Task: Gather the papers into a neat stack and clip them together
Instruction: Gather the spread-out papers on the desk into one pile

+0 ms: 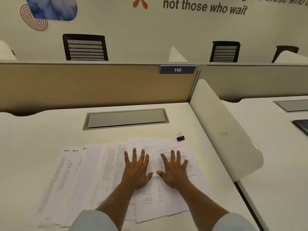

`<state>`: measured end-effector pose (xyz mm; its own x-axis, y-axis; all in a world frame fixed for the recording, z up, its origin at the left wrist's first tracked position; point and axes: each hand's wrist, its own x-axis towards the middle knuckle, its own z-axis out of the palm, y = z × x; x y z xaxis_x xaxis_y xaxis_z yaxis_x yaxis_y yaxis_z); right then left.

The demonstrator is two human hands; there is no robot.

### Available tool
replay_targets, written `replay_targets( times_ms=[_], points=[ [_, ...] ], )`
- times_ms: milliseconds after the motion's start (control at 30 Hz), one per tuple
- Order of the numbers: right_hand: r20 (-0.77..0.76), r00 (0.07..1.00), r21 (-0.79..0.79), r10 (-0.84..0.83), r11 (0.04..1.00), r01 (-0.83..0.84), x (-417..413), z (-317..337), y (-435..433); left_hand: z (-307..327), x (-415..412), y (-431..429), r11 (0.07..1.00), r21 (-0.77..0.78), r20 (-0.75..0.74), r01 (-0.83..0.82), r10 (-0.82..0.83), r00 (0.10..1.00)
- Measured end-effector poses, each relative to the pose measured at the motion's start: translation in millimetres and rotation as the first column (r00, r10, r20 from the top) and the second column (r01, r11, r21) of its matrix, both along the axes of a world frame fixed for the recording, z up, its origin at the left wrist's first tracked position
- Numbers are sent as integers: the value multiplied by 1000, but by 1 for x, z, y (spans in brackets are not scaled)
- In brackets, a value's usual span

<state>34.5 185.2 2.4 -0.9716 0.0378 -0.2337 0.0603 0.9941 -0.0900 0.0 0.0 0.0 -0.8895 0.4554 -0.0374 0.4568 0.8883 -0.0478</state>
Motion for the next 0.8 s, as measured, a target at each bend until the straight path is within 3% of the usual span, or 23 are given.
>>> replay_targets(
  times_ms=[267,567,800],
  points=[
    [69,995,8,-65,998,65,4,1,-2,-14,10,0,998,-48,131,52,-45,990],
    [122,991,-54,-59,996,66,7,3,7,-24,15,2,998,-33,151,48,-43,988],
    [33,965,12,-261,965,261,9,0,58,-17,24,13,1000,-5,99,-1,1,995]
  ],
)
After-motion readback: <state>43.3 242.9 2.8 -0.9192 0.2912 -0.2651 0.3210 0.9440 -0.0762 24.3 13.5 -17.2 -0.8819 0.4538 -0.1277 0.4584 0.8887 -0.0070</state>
